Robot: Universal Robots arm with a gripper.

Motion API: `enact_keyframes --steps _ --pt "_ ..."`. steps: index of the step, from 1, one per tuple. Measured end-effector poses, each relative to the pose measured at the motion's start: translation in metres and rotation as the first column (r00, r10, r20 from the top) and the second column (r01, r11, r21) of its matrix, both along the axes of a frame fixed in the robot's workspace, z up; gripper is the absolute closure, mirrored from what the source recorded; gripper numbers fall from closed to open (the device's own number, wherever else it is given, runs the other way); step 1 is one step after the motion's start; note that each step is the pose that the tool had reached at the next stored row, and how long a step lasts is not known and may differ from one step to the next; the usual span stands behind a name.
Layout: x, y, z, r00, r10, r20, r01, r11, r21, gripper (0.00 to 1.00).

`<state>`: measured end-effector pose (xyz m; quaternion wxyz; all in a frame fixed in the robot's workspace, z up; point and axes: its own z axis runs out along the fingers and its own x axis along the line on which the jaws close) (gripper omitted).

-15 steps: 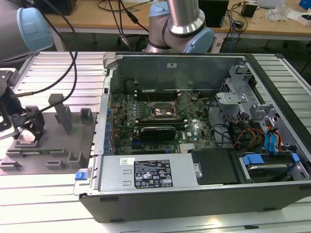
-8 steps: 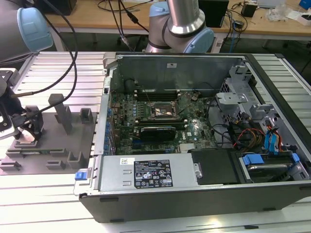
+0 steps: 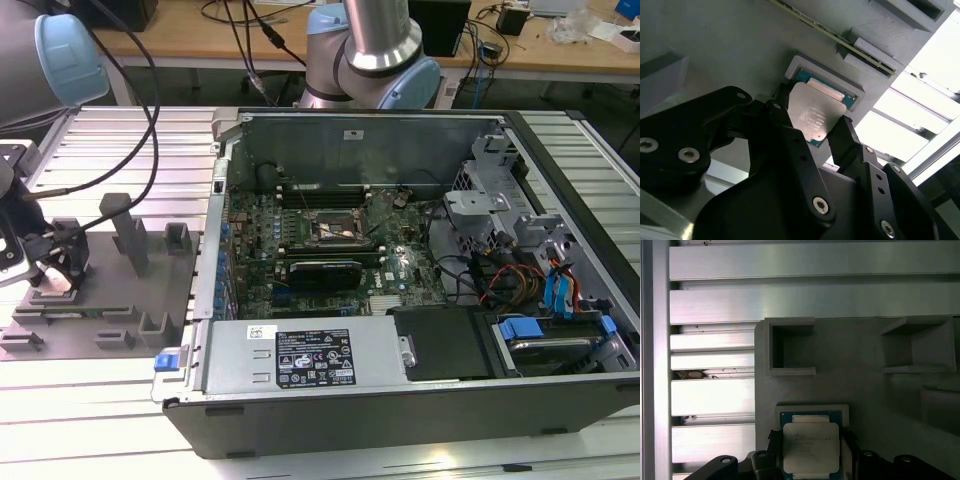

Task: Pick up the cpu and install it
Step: 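Pick up the cpu and move it towards the insertion slot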

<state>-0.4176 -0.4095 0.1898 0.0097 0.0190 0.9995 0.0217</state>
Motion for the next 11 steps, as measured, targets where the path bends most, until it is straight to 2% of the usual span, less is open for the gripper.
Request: enact_keyframes --steps 7,11 --pt "0.0 0.0 0.0003 1.0 0.0 -0.0004 0.0 1.0 -0.0002 0.42" --pt "0.0 0.0 0.0003 1.0 0.0 -0.0003 0.0 1.0 -0.0001 0.46"
